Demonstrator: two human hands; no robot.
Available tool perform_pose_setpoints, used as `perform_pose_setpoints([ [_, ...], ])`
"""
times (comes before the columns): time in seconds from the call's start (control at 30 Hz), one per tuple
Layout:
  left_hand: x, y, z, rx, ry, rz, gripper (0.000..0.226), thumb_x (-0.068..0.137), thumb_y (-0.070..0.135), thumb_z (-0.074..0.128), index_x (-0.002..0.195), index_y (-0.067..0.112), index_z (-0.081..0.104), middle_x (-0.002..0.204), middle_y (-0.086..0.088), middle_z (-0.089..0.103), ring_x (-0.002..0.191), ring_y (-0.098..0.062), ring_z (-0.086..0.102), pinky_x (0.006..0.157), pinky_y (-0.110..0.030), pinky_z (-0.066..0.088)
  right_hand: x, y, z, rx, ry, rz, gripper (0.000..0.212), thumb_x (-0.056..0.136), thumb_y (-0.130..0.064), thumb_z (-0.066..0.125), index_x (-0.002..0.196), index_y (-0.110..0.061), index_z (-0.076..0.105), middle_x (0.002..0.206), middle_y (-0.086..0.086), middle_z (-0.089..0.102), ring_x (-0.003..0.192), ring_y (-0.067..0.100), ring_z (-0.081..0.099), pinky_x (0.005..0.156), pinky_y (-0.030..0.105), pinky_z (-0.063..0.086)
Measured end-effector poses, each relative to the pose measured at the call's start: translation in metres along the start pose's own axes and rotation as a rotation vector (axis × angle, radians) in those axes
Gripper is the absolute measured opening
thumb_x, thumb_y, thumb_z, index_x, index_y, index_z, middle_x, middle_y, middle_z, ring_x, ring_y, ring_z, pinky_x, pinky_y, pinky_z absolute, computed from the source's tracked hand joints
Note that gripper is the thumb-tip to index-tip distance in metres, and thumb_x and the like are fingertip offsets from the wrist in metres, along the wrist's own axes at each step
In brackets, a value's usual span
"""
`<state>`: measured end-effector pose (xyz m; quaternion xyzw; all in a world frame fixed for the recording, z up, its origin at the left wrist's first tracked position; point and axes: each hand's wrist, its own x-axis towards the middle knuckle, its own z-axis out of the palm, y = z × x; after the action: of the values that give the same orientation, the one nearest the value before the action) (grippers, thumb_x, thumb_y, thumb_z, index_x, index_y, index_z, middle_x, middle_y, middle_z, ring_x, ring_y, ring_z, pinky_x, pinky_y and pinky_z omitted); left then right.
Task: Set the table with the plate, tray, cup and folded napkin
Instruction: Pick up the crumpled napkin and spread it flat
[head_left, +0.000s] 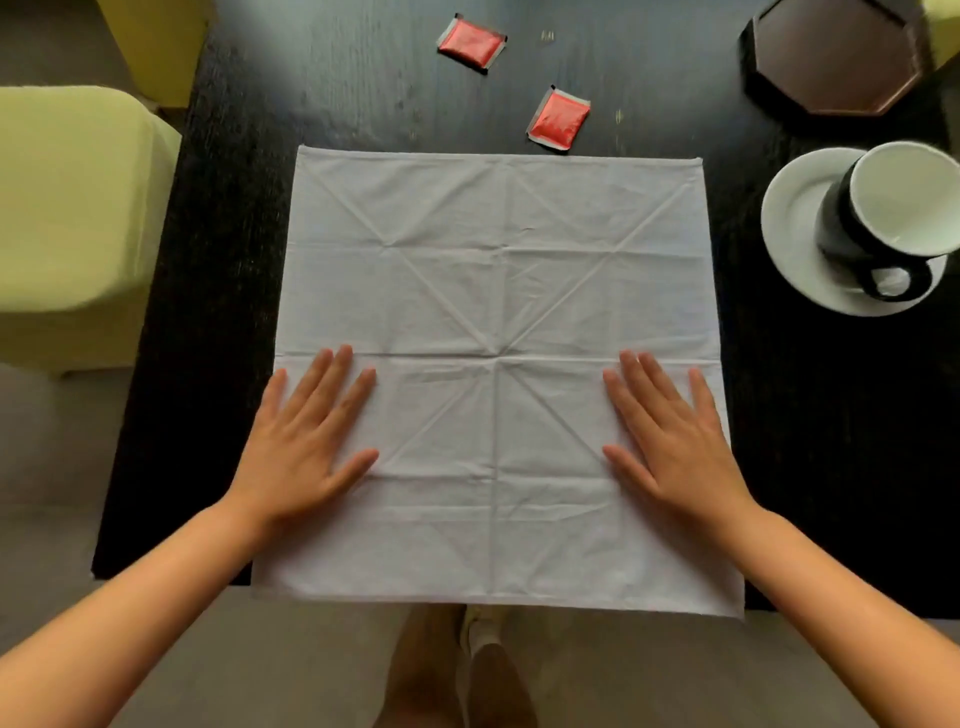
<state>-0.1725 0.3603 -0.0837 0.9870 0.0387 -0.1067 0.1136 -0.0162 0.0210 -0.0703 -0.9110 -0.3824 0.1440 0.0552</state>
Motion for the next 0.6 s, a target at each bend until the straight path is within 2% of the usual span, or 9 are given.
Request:
perform_pose_setpoints([
  [0.1, -0.054, 0.01, 0.01, 0.03, -0.088, 0.124, 0.083, 0.084, 0.072, 0.021, 0.148, 0.019, 0.019, 0.157, -0.012, 0.014, 0.146, -0.023, 0.003, 0.113, -0.052, 0.004, -0.061, -0.007, 0.012, -0.062, -0.074, -0.158, 0.069, 0.091, -0.059, 0.023, 0.145, -0.017, 0.022, 0.153, 0.011, 0.02, 0.143, 0.023, 0.012, 0.113, 0.049, 0.007],
  [0.2, -0.09, 0.012, 0.015, 0.063, -0.131, 0.239, 0.09, 0.08, 0.075, 0.031, 0.148, 0.018, 0.019, 0.157, -0.008, 0.017, 0.145, -0.026, 0.011, 0.112, -0.059, 0.01, -0.1, -0.007, 0.015, -0.053, -0.06, -0.248, 0.072, 0.083, -0.058, 0.043, 0.142, -0.017, 0.034, 0.15, 0.013, 0.029, 0.142, 0.025, 0.02, 0.112, 0.049, 0.016],
  [0.27, -0.103, 0.009, 0.016, 0.075, -0.131, 0.273, 0.087, 0.081, 0.073, 0.033, 0.148, 0.017, 0.022, 0.156, -0.008, 0.02, 0.144, -0.027, 0.014, 0.111, -0.06, 0.012, -0.115, -0.006, 0.015, -0.04, -0.029, -0.268, 0.068, 0.081, -0.053, 0.05, 0.138, -0.017, 0.039, 0.147, 0.013, 0.035, 0.139, 0.025, 0.027, 0.11, 0.049, 0.023],
  [0.37, -0.113, 0.005, 0.017, 0.04, -0.043, 0.299, 0.061, 0.094, 0.052, 0.029, 0.143, 0.017, 0.032, 0.149, -0.013, 0.034, 0.141, -0.028, 0.024, 0.109, -0.056, 0.022, -0.124, -0.003, 0.014, -0.028, 0.027, -0.26, 0.055, 0.081, -0.037, 0.053, 0.131, -0.016, 0.051, 0.139, 0.016, 0.047, 0.131, 0.032, 0.043, 0.105, 0.049, 0.036],
  [0.43, -0.115, 0.004, 0.017, 0.018, 0.04, 0.321, 0.046, 0.096, 0.034, 0.034, 0.137, 0.015, 0.04, 0.143, -0.015, 0.042, 0.135, -0.032, 0.035, 0.105, -0.055, 0.032, -0.127, 0.0, 0.014, -0.02, 0.077, -0.262, 0.046, 0.081, -0.027, 0.053, 0.123, -0.011, 0.059, 0.131, 0.019, 0.055, 0.122, 0.035, 0.052, 0.098, 0.049, 0.044],
  [0.5, -0.118, 0.002, 0.017, 0.013, 0.087, 0.34, 0.043, 0.09, 0.021, 0.043, 0.131, 0.012, 0.051, 0.138, -0.017, 0.047, 0.129, -0.037, 0.043, 0.101, -0.055, 0.039, -0.128, 0.002, 0.014, -0.01, 0.121, -0.28, 0.038, 0.083, -0.022, 0.054, 0.117, -0.007, 0.064, 0.124, 0.021, 0.06, 0.116, 0.037, 0.057, 0.092, 0.049, 0.049],
  [0.6, -0.123, 0.0, 0.015, 0.011, 0.141, 0.369, 0.035, 0.089, 0.016, 0.048, 0.12, 0.008, 0.062, 0.131, -0.017, 0.055, 0.122, -0.038, 0.05, 0.098, -0.051, 0.044, -0.131, 0.005, 0.014, 0.021, 0.198, -0.299, 0.029, 0.085, -0.019, 0.058, 0.107, -0.004, 0.069, 0.115, 0.021, 0.065, 0.108, 0.035, 0.062, 0.086, 0.045, 0.053],
])
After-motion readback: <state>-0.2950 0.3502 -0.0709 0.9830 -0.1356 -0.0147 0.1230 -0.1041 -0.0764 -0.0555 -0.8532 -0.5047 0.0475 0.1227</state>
